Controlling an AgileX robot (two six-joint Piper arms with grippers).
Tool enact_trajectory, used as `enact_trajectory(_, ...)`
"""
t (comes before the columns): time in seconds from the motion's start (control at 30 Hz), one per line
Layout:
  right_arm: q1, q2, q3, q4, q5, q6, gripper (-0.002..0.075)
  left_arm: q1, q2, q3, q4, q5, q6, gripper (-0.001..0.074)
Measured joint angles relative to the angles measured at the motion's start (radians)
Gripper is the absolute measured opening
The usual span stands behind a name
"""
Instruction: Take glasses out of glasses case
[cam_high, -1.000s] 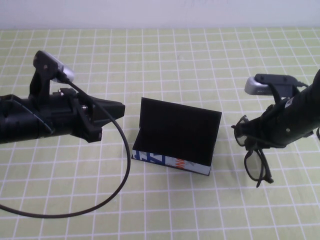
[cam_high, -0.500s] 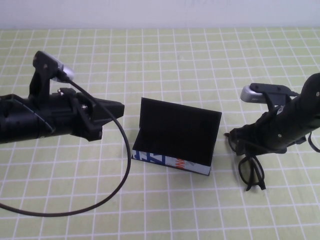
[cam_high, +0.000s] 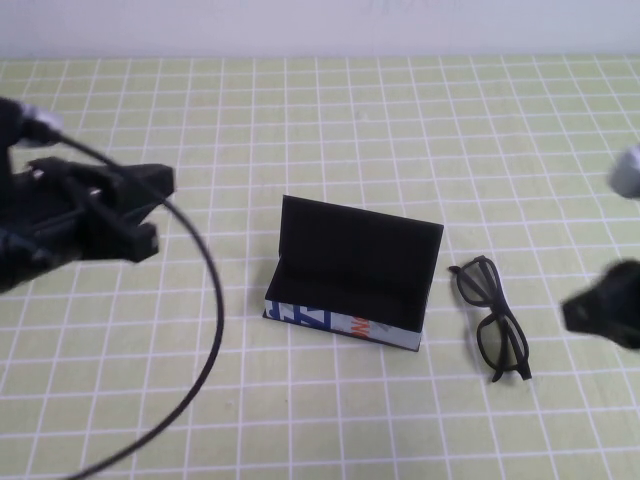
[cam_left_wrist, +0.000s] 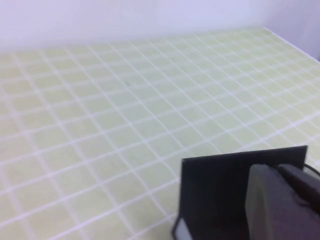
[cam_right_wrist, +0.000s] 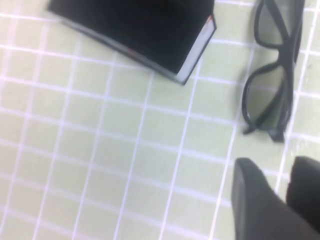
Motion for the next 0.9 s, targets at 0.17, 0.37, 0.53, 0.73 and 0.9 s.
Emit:
enact_trajectory(0.17,0.0,-0.431,0.179,0.0,0.021,0.0,0.0047,0.0,-0.25,0.145,-0.011,-0.135,0.007,-0.0004)
enact_trajectory(0.37,0.0,-0.903,0.299,-0.004,0.037,0.05,-0.0009,0.0,-0.565,0.319,-0.018,-0.252,0.007,-0.0004)
enact_trajectory(0.53,-0.002,-1.144,0.381,-0.006,0.017,0.09,-0.0013,0.0,-0.794,0.438,-0.027,-0.341,-0.022,-0.0004)
enact_trajectory(0.73,-0.003,-1.157,0.535,-0.006,-0.211,0.048,-0.0015,0.0,-0.983,0.564,-0.035,-0.448,-0.029,-0.0004)
enact_trajectory(0.9,-0.004,-1.157,0.732,0.02,-0.638,-0.008,-0.0015,0.0,-1.021,0.689,-0.039,-0.507,-0.032,-0.0004)
